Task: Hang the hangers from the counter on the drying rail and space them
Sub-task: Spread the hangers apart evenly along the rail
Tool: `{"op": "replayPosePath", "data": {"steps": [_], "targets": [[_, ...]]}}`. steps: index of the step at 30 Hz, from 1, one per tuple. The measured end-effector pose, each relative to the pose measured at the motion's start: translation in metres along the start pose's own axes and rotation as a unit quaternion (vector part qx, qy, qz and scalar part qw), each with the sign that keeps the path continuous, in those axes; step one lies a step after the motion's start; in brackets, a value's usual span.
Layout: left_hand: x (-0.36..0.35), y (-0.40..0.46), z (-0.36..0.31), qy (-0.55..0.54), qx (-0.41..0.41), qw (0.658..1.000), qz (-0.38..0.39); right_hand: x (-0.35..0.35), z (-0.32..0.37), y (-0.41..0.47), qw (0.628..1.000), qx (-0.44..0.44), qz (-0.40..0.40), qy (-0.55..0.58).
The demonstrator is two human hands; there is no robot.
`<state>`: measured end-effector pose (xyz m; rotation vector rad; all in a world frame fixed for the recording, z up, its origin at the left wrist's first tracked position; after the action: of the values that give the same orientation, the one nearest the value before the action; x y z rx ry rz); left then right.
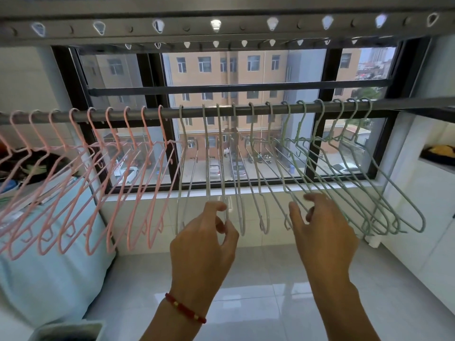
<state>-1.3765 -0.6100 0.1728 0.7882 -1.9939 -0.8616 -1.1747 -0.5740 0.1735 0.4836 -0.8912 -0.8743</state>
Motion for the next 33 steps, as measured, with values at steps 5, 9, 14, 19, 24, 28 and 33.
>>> {"op": "replayPosePath", "data": {"steps": [5,9,14,19,24,28,33], "targets": [[0.000,-0.001,-0.002,0.001,0.004,1.000,0.001,-0.013,-0.008,-0.002,0.997,0.023,0.051,-0.059],[0.000,-0.001,-0.002,0.000,0.008,1.000,0.001,-0.018,-0.009,-0.004,0.993,0.027,0.082,-0.082],[-0.001,-0.001,-0.003,0.001,0.009,1.000,0.001,-0.009,-0.005,-0.005,0.997,0.027,0.049,-0.044],[-0.002,-0.003,-0.003,0.005,0.006,1.000,0.010,-0.003,-0.003,-0.009,0.999,0.031,0.035,0.000],[-0.001,-0.004,-0.007,0.003,0.001,1.000,0.010,-0.002,-0.002,-0.011,0.999,0.038,0.038,0.009],[0.001,-0.003,-0.007,0.006,0.000,1.000,0.010,-0.002,-0.003,-0.012,0.998,0.036,0.042,0.007],[0.002,-0.004,-0.008,0.001,0.002,1.000,0.011,-0.003,-0.003,-0.013,0.998,0.030,0.053,0.003]]}}
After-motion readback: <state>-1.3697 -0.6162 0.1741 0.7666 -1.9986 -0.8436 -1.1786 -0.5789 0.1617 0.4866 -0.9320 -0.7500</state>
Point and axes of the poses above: each hand's wrist, its own y-axis towards the middle knuckle, its own x-axis out of the back of the hand, z = x × y, the point moved 3 cm from there along y, towards the middle knuckle, and after that the axes turned 9 degrees about -z, right-handed, at the moved point
